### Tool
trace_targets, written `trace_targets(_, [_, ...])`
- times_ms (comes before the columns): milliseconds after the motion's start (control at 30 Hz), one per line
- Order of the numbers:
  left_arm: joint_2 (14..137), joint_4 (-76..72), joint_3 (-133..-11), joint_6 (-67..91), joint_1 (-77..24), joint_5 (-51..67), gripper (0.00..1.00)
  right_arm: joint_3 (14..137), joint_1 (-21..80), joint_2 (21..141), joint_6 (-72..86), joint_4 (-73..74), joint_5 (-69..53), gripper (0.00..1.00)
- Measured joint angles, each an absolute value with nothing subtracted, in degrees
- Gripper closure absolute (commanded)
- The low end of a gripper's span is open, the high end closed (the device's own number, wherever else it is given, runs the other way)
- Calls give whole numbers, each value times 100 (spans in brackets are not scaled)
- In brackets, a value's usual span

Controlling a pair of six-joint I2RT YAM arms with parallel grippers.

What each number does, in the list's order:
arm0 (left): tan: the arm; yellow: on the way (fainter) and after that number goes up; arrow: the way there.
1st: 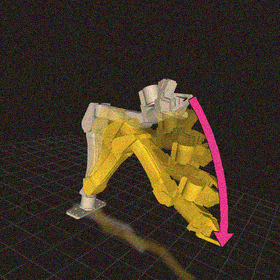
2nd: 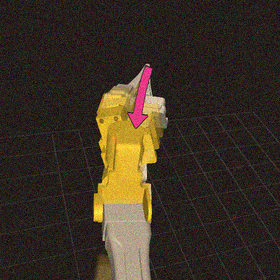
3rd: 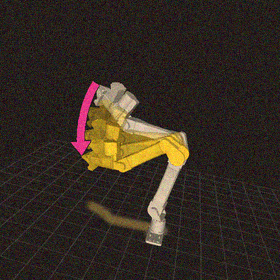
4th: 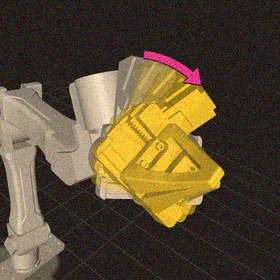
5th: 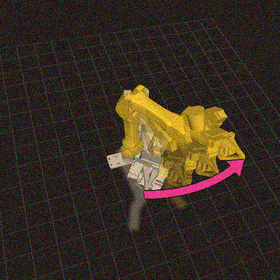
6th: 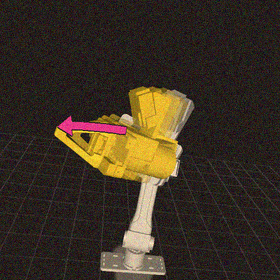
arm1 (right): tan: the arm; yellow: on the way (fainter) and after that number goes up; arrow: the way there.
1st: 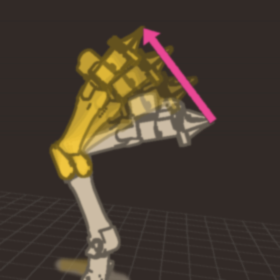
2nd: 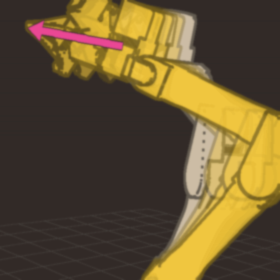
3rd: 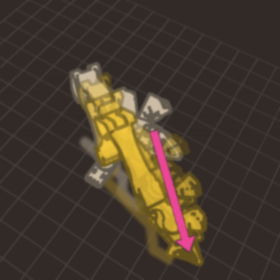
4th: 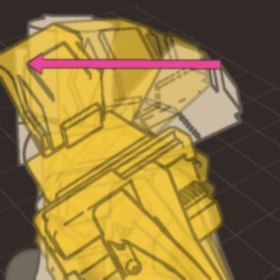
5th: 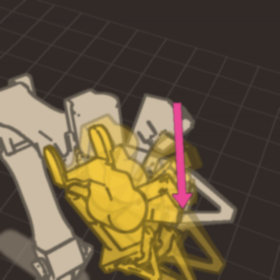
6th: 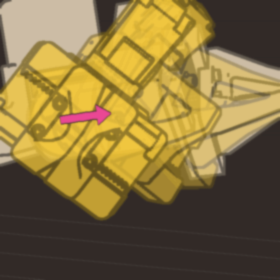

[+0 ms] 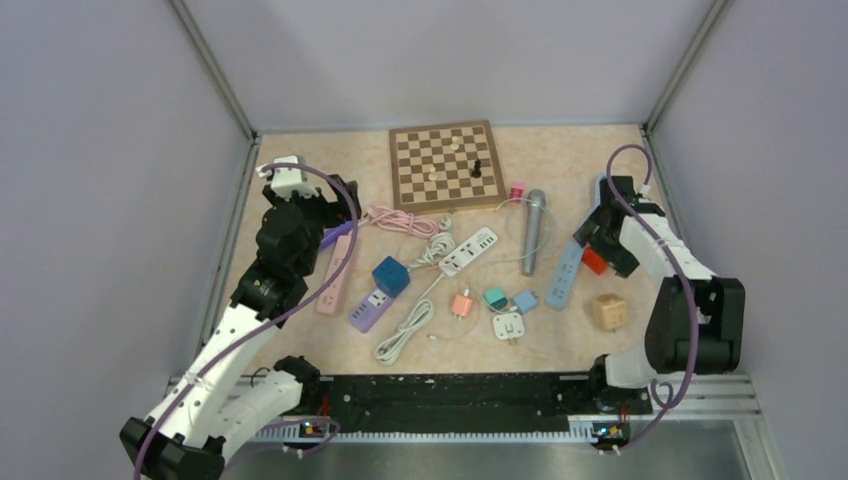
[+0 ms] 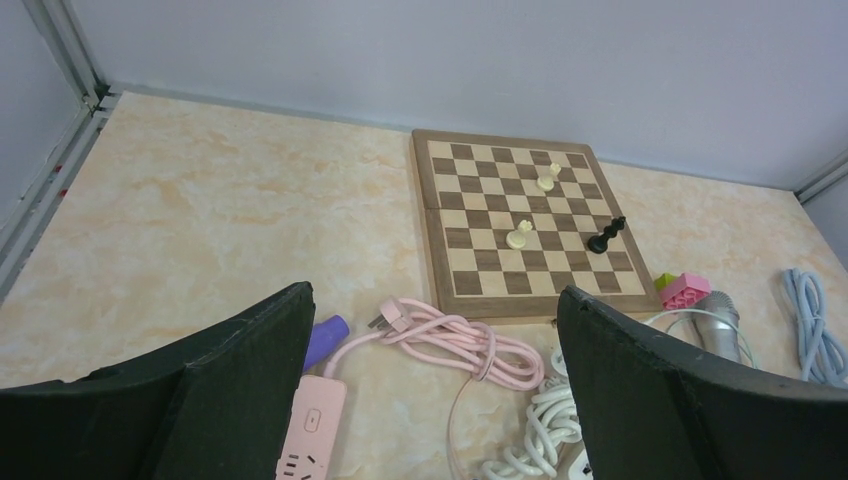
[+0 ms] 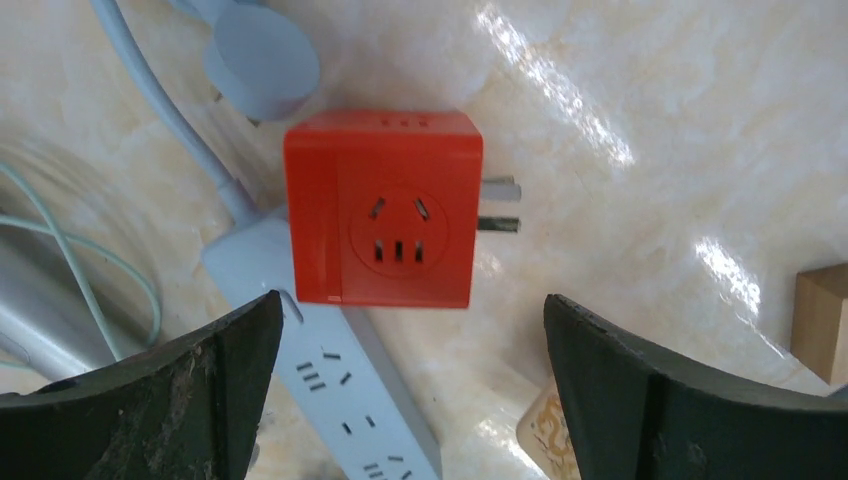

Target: Insert the plug

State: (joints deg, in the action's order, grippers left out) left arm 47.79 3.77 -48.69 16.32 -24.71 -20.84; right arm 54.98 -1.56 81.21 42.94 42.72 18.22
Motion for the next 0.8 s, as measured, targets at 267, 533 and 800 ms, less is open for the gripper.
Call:
trace_targets(267, [4779,342,-4869,1507,-2471,-2206,5,5830,-239,8877,4147,3874,1992,17])
trace_targets(533, [4779,342,-4869,1437,-2471,-2342,5,5876,-342,9150,4062,3715,1872,75])
trace_targets(800, [4864,259,-4869,1424,-2471,-2276,5,6189,-351,8720,3994,3889,1358,83])
